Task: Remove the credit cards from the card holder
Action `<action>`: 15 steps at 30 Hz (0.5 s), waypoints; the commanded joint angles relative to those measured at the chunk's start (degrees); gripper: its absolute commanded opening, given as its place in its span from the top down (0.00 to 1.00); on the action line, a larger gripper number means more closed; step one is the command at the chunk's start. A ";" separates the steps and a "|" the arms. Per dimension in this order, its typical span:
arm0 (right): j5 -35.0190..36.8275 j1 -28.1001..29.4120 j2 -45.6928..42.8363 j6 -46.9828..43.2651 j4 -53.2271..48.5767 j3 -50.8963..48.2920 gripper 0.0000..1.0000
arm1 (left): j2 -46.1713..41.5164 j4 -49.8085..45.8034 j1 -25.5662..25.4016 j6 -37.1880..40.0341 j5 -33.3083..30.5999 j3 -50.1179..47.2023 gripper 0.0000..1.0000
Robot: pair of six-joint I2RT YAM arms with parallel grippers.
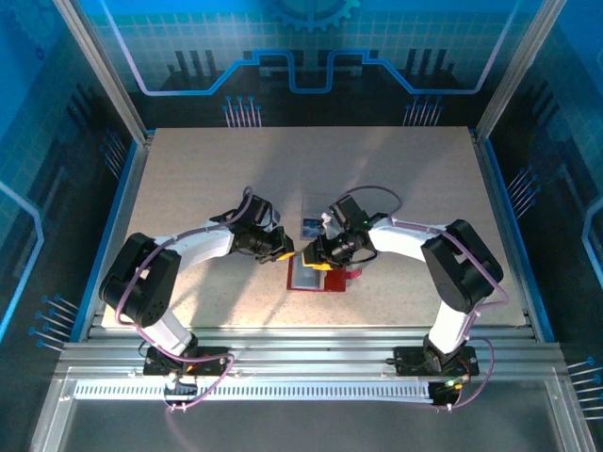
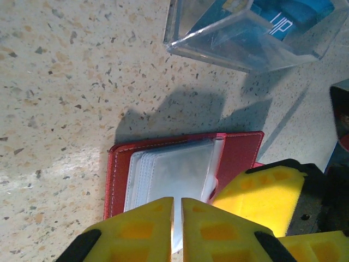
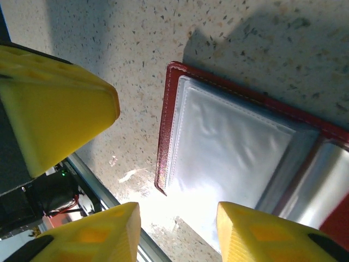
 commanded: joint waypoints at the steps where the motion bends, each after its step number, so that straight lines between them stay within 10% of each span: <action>1: -2.51 0.78 1.80 2.00 2.19 -0.98 0.57 | 0.55 0.21 -0.38 -0.67 0.02 -0.68 0.87; 15: -0.74 0.98 2.58 0.65 0.56 -2.70 0.56 | 1.08 -0.80 -0.45 -0.60 -0.14 -0.46 0.87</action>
